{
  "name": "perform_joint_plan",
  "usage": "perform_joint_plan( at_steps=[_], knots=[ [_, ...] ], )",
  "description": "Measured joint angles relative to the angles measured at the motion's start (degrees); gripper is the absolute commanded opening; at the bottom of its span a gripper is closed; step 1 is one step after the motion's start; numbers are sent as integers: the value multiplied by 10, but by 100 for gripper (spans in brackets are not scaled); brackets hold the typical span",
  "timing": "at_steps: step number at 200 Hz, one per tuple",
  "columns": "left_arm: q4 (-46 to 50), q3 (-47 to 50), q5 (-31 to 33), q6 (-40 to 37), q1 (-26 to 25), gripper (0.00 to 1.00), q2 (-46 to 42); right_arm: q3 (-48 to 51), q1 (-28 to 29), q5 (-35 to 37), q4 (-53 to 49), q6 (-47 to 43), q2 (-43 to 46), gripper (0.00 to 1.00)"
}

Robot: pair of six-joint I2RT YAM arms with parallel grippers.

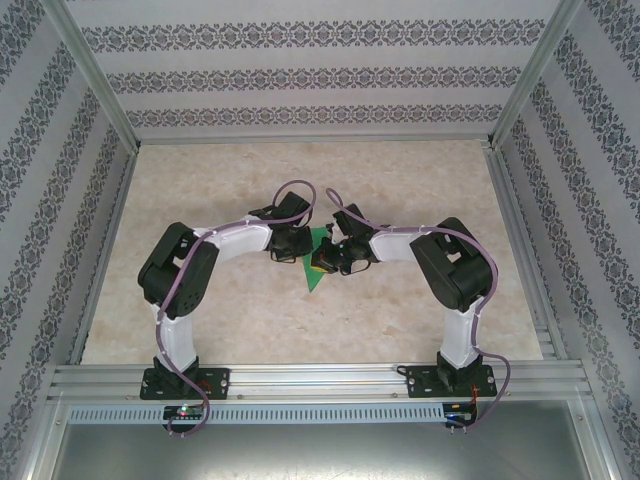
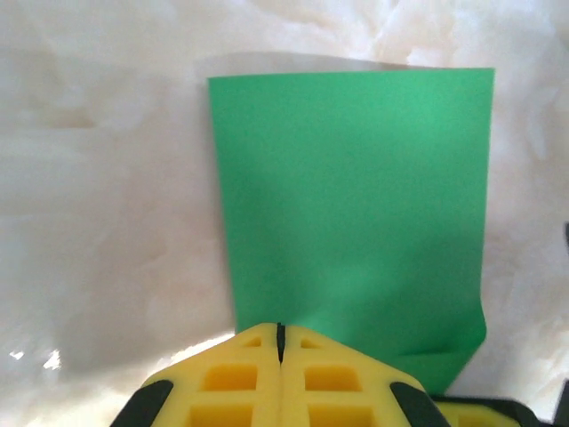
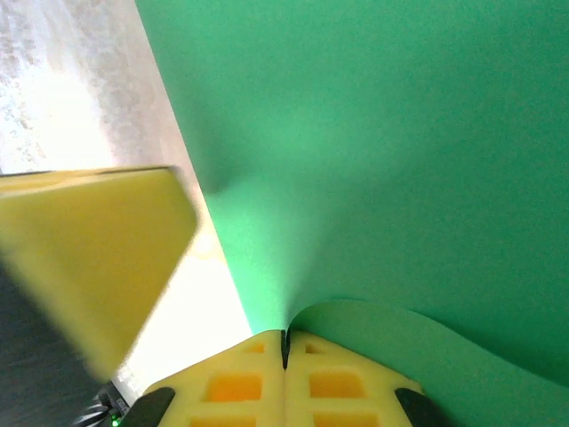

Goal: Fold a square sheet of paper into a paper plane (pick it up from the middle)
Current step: Third fold the triangle at the center of the table.

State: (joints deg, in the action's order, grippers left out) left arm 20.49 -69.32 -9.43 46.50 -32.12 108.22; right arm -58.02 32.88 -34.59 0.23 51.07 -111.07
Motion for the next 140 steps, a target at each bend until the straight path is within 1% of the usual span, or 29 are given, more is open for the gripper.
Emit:
perform_joint_plan(
  at_steps=[9,39,91,123,140],
  knots=[
    [5,4,9,0,0,0,-16,0,0,0,0,0,0,5],
    [10,21,35,1,8,1,-68,0,0,3,0,1,0,13],
    [12,75,55,14,34,4,-99,-9,4,-2,5,2,0,36],
    [12,92,56,20,38,4,-110,-11,4,-4,7,0,0,37],
    [12,96,54,20,37,3,-116,-11,4,-3,7,0,0,33]
  ],
)
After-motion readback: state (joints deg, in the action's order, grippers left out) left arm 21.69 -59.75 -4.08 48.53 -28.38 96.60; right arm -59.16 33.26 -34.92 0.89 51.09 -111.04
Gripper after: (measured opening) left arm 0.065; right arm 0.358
